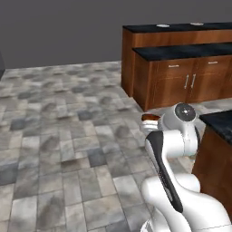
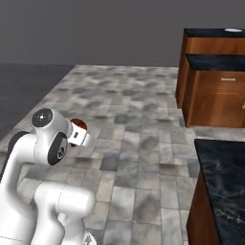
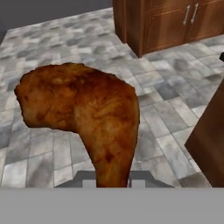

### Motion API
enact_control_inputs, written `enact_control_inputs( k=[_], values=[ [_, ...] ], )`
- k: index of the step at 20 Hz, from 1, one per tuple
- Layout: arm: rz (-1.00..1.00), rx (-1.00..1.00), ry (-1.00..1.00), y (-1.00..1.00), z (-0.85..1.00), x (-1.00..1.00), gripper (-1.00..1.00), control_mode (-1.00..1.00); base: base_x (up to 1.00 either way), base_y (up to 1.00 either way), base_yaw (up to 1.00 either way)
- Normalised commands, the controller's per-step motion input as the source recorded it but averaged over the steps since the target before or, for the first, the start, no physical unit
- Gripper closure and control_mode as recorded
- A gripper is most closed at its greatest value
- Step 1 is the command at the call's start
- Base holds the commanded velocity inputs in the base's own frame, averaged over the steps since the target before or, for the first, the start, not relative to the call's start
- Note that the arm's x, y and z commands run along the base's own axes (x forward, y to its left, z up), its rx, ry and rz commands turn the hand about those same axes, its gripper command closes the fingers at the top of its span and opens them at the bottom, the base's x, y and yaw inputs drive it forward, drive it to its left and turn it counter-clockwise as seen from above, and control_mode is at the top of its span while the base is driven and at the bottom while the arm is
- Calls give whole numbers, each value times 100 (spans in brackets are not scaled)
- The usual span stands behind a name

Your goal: Take the chicken drumsticks from the pan and place one on each plate on the dining counter.

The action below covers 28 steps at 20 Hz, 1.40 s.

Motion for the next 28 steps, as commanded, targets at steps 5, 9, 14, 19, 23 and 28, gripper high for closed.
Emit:
enact_control_inputs(
  k=[5, 9, 14, 19, 23, 28],
  values=[
    [0, 0, 0, 0, 0, 0, 100, 100, 100, 22, -22],
    [0, 0, 0, 0, 0, 0, 100, 100, 100, 19, -22],
    [0, 0, 0, 0, 0, 0, 100, 100, 100, 26, -17],
    [0, 0, 0, 0, 0, 0, 100, 100, 100, 34, -17],
    [0, 0, 0, 0, 0, 0, 100, 100, 100, 43, -20],
    [0, 0, 0, 0, 0, 0, 100, 100, 100, 44, -23]
  ],
)
